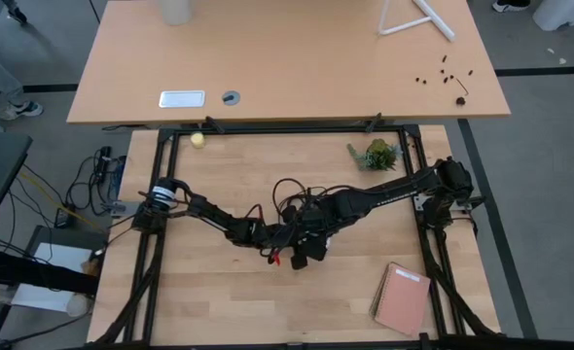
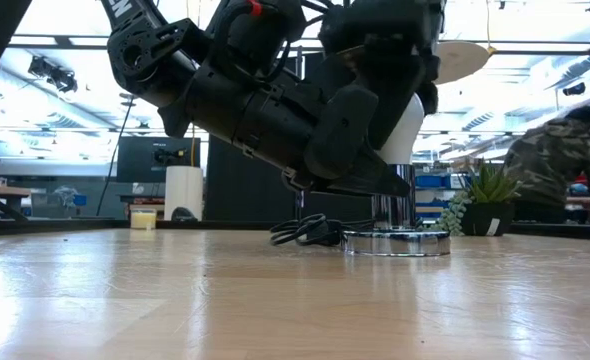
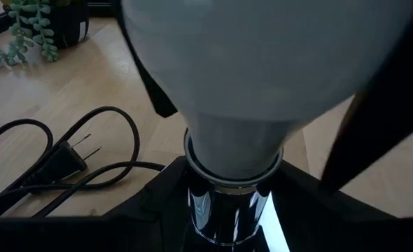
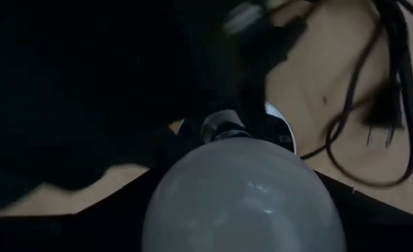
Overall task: Screw lightbulb
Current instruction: Remove the white lightbulb from the lamp
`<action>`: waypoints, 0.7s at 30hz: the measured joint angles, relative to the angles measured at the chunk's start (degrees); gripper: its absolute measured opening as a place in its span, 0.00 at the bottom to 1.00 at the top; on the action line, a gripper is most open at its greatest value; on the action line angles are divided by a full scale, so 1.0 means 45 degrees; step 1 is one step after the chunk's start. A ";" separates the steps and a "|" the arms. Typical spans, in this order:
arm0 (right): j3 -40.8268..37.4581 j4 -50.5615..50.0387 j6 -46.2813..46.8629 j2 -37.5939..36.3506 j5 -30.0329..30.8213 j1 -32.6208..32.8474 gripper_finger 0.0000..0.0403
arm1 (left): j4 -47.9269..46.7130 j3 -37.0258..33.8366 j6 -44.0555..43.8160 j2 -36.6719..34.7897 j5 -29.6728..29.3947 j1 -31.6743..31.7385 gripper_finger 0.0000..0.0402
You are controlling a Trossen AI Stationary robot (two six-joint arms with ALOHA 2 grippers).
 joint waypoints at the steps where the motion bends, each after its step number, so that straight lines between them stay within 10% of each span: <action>1: 0.0001 -0.0004 -0.0744 0.0005 -0.0082 0.0000 0.66 | 0.0000 0.0000 0.0005 0.0000 -0.0002 0.0000 0.46; 21: -0.0019 -0.0227 -1.7345 0.0049 -0.0398 -0.0014 0.69 | 0.0067 -0.0012 0.0888 0.0005 -0.0075 0.0000 0.46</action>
